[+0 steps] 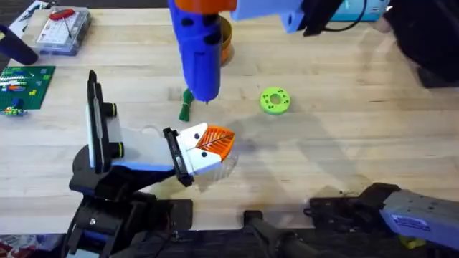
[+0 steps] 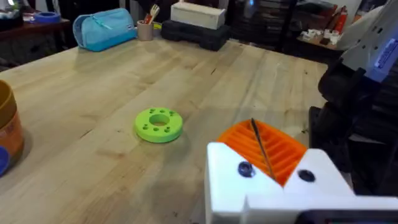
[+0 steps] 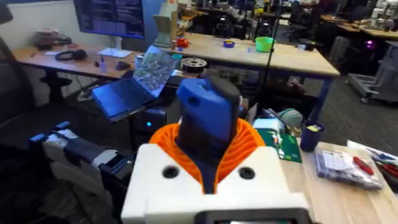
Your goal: Pick up the gripper from the table and insert it into the empty holder that is missing its gripper. Then pick up a screw, insert it into the mounting hole, and use the screwdriver to tighten it. Finally, clean up the table by picking up the vegetable and placing it into the bucket.
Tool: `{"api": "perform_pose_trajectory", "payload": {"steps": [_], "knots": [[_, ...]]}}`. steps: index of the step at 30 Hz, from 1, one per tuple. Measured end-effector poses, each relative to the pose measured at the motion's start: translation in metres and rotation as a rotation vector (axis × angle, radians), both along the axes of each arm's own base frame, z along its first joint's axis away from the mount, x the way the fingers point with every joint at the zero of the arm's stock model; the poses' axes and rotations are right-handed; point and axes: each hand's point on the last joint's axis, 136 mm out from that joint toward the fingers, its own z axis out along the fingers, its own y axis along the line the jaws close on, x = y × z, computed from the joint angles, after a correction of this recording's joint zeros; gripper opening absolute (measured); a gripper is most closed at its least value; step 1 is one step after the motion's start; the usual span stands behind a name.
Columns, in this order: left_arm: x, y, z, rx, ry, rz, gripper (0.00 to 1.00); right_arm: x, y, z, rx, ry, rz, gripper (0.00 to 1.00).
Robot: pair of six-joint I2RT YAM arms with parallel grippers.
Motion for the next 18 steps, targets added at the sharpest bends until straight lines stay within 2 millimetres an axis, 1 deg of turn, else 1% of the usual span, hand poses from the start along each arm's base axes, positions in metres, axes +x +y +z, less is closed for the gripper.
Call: {"api": "perform_pose_trajectory", "payload": {"steps": [6, 18], "knots": [[0.0, 0.0, 0.0, 0.0, 0.0, 0.0, 0.013, -0.012, 0.004, -0.003, 0.016, -0.033, 0.05, 0.05], [0.0, 0.0, 0.0, 0.0, 0.0, 0.0, 0.013, -0.025, 0.01, -0.012, 0.017, -0.036, 0.094, 0.05]]}}
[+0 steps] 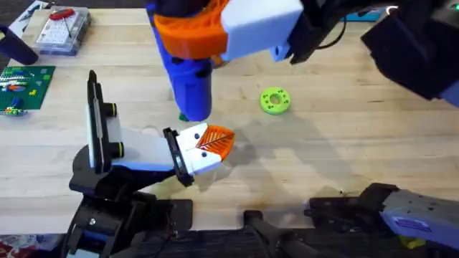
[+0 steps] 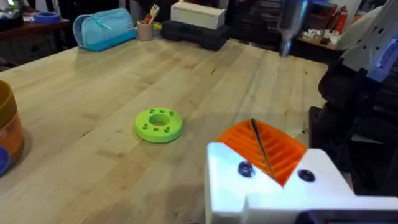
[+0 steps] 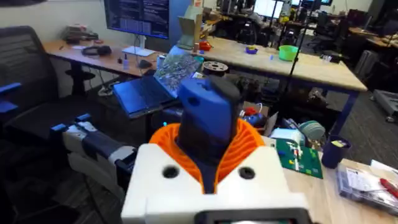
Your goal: Pick up the gripper from the table and insert it into the empty holder that is missing its gripper. Then pick up a screw, insert it into the mounting hole, and use the screwdriver to tighten it. Finally, clean up the table by picking up the vegetable and placing it into the bucket.
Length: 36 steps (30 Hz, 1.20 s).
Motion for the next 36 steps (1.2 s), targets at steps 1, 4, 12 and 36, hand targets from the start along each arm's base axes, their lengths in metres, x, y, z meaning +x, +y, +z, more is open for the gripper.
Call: {"api": "perform_pose_trajectory", "payload": {"steps": [1, 4, 12, 36], "knots": [[0.0, 0.0, 0.0, 0.0, 0.0, 0.0, 0.013, 0.0, 0.0, -0.002, 0.004, -0.006, 0.001, 0.05], [0.0, 0.0, 0.0, 0.0, 0.0, 0.0, 0.013, -0.001, 0.0, -0.007, 0.022, -0.026, 0.002, 0.05], [0.0, 0.0, 0.0, 0.0, 0.0, 0.0, 0.013, -0.002, 0.001, -0.023, 0.019, -0.008, 0.003, 0.05], [0.0, 0.0, 0.0, 0.0, 0.0, 0.0, 0.013, -0.016, 0.008, -0.024, 0.023, -0.008, 0.043, 0.05]]}}
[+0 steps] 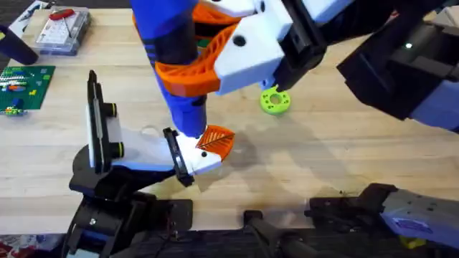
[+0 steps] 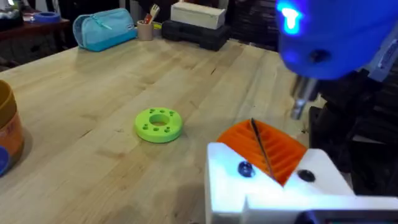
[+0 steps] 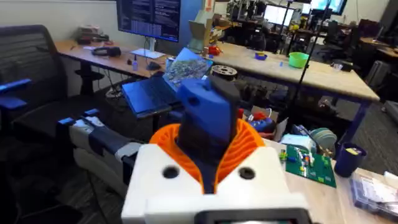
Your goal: Pick up the gripper from the table and insert it into the empty holder that is missing its gripper. Then pick up a screw, insert it into the mounting hole, and use the screwdriver to tighten it. Finally, clean up the table by picking up the vegetable and placing it into the bucket.
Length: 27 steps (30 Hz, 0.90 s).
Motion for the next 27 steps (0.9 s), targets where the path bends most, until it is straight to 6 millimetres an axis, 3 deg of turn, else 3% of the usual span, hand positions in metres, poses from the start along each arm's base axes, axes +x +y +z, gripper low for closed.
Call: {"api": "perform_pose_trajectory", "payload": {"steps": [27], "knots": [[0.0, 0.0, 0.0, 0.0, 0.0, 0.0, 0.013, 0.013, 0.011, -0.034, -0.038, 0.016, -0.009, 0.05]]}}
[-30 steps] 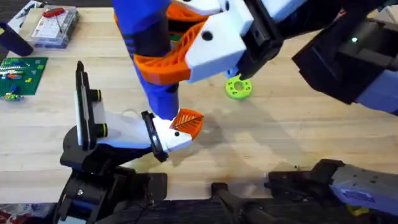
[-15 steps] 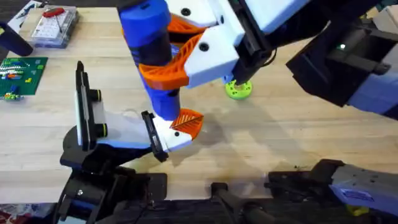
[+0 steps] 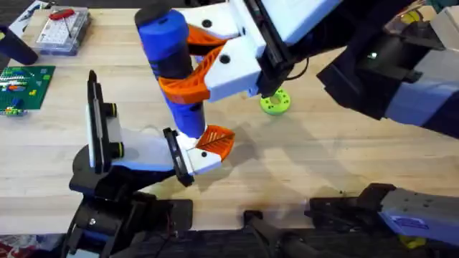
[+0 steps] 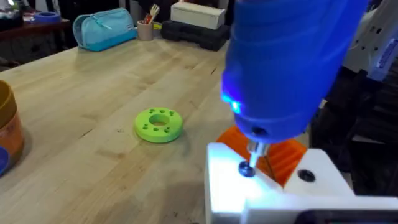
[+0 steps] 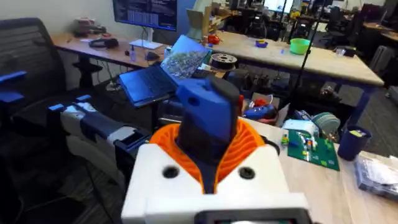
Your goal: Pick up the gripper from the table and insert it into the empty holder that is missing its gripper. Then pick up a screw, insert it into the mounting hole, and use the screwdriver to tighten it. Finally, clean up the table by picking up the vegetable and placing it into the bucket.
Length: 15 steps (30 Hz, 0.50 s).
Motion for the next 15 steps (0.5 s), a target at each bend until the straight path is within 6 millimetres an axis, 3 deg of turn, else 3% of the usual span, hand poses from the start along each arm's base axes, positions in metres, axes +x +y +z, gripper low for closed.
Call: {"api": "perform_pose_trajectory", "payload": {"steps": [15], "knots": [[0.0, 0.0, 0.0, 0.0, 0.0, 0.0, 0.013, 0.0026, 0.0008, 0.0009, 0.005, -0.002, -0.016, 0.05]]}}
